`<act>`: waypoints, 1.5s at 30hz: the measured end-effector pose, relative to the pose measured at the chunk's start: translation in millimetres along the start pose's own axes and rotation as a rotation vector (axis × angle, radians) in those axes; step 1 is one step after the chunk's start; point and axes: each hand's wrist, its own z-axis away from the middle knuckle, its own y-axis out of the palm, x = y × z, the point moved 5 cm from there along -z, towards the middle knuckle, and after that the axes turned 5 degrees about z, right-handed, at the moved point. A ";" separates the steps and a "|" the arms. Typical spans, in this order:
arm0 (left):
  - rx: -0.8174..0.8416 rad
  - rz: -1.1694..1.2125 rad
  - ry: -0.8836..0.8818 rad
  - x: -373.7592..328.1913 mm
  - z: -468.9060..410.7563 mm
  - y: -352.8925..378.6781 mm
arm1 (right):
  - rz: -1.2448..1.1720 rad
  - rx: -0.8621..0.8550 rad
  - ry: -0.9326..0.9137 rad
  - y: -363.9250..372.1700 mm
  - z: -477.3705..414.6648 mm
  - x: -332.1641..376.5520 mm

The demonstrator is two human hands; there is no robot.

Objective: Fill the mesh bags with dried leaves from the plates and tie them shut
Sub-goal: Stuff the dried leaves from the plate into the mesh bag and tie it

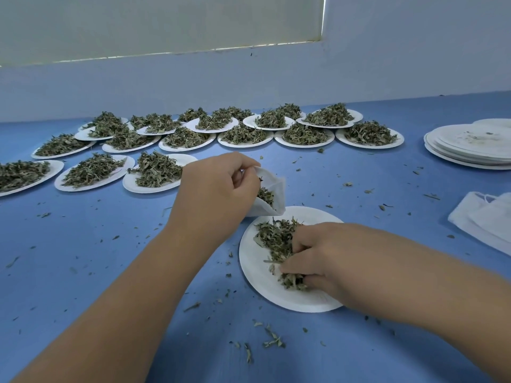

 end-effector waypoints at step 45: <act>0.193 0.001 0.060 -19.3 10.2 20.9 | -0.982 -0.485 0.350 -32.4 3.5 -42.2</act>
